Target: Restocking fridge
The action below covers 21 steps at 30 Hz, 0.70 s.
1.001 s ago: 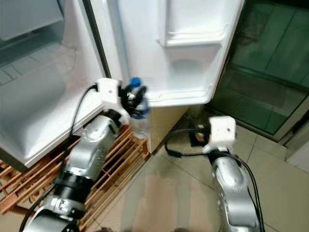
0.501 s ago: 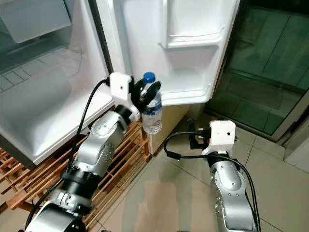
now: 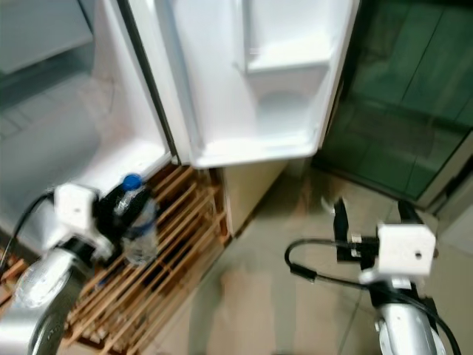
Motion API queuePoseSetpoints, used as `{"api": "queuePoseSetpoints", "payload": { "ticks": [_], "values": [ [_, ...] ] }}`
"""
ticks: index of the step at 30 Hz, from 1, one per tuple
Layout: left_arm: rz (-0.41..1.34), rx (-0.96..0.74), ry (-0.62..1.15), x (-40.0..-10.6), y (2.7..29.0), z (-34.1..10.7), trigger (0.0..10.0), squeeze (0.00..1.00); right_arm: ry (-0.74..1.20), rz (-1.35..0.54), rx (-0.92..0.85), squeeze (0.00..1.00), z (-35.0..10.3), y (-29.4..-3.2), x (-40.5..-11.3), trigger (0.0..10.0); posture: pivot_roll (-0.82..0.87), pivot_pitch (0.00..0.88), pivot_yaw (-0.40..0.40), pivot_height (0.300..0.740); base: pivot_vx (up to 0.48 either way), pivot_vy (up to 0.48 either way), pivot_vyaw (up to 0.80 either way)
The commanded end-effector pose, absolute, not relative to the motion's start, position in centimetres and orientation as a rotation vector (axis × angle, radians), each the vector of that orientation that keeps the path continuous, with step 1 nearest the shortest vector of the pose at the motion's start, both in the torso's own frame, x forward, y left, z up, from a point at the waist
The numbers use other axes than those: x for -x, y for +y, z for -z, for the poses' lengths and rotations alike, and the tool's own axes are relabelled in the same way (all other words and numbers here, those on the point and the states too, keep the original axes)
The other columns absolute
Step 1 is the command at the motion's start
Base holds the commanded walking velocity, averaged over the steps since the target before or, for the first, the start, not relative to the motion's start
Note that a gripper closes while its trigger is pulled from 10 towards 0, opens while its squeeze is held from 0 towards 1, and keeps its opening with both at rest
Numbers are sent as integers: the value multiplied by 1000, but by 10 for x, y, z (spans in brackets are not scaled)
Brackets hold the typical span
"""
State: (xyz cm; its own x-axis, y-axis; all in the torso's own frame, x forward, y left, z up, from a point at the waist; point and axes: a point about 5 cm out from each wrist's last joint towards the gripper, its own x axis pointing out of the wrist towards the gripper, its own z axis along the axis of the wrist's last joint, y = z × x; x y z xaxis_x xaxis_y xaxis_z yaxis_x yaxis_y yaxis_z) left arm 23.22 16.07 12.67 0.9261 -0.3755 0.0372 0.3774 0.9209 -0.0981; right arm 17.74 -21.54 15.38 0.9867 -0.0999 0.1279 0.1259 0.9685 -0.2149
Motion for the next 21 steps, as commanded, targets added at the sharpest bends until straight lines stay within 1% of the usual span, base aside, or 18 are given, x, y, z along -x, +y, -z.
{"api": "queuePoseSetpoints", "payload": {
  "ticks": [1,2,3,4,5,7,8,9,12,16,19,21],
  "values": [
    [463,133,-83,-235,142,-143,10000,0,-109,124,235,20,-150,-219,-181,10000,-193,0,74,740,0,0,0],
    [473,132,-92,-236,137,-147,10000,0,-102,131,230,20,-148,-220,-184,10000,-192,0,73,740,0,0,0],
    [457,141,-111,-245,132,-152,10000,0,-99,131,223,24,-147,-219,-189,10000,-184,0,72,740,472,0,0],
    [457,141,-111,-245,132,-152,10000,0,-99,131,223,24,-147,-219,-189,10000,-184,0,72,740,472,0,0],
    [452,150,-134,-253,125,-159,10000,0,-91,119,207,20,-146,-216,-193,10000,-184,0,72,740,480,0,0],
    [506,154,-167,-263,107,-169,10000,0,-86,91,185,20,-143,-211,-204,10000,-178,0,73,740,480,0,0],
    [506,154,-167,-263,107,-169,10000,0,-86,91,185,20,-143,-211,-204,10000,-178,0,73,740,480,0,0],
    [565,139,-185,-267,96,-175,10000,0,-87,75,174,20,-142,-207,-209,10000,-179,0,79,740,480,0,0],
    [575,136,-190,-269,94,-177,10000,0,-89,72,172,16,-141,-206,-211,10000,-179,0,79,740,480,0,0],
    [642,144,-211,-273,82,-185,10000,0,-87,41,161,20,-137,-199,-216,10000,-180,0,90,740,480,0,0],
    [643,136,-213,-275,81,-187,10000,0,-84,39,160,20,-136,-199,-216,10000,-180,0,90,740,480,0,0],
    [625,130,-219,-277,82,-188,10000,0,-82,38,159,20,-136,-199,-216,10000,-179,0,88,740,0,0,0]
  ]
}}
